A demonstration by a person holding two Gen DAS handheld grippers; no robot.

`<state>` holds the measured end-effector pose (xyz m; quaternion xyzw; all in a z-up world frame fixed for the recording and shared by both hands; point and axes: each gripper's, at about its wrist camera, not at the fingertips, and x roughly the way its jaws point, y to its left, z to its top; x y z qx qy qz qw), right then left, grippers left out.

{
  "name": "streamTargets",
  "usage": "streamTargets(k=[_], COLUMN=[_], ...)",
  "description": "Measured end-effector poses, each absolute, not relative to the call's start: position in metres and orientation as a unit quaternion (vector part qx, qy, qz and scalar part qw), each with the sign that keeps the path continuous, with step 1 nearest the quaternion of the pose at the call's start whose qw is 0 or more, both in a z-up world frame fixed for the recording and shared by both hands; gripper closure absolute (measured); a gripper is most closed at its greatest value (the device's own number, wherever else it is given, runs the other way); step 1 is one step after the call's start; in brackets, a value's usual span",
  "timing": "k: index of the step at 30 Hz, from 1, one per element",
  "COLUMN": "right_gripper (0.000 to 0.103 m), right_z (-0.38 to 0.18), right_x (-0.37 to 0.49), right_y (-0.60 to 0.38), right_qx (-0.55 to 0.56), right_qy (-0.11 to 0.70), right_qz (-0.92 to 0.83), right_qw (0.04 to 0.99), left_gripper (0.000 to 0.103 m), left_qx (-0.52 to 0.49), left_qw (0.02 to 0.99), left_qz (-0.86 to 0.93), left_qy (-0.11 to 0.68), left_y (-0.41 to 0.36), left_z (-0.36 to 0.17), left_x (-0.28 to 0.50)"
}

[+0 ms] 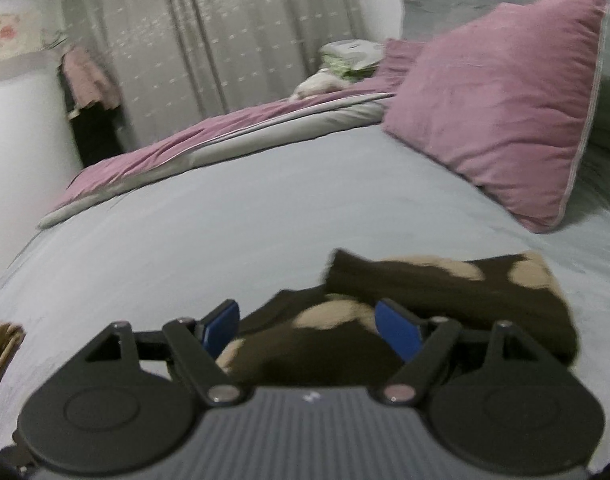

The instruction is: Fold clothes

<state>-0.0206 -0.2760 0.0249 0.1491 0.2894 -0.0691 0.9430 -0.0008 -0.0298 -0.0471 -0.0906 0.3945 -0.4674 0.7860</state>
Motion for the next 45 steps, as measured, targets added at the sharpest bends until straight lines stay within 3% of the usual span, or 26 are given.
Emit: streamTargets(k=[17,39,45], right_gripper=[0.031,0.032,0.063], right_z=[0.001,-0.058,-0.059], right_x=[0.012,0.014,0.009], right_y=[-0.182,-0.133,-0.133], right_qx=[0.138,-0.062,-0.085], right_qy=[0.353,0.417,0.399], right_qz=[0.069,-0.012,-0.025], right_qw=[0.923,0.907,0.913], left_gripper=[0.073,0.068,0.068], left_qx=[-0.071,-0.074,-0.077], left_qw=[0.784,0.798,0.803], left_qz=[-0.448,-0.387,-0.376], left_qy=[0.425,0.455,0.456], left_y=[-0.038,-0.010,-0.006], left_z=[-0.058,-0.065,-0.067], left_x=[0.003,0.015,0.015])
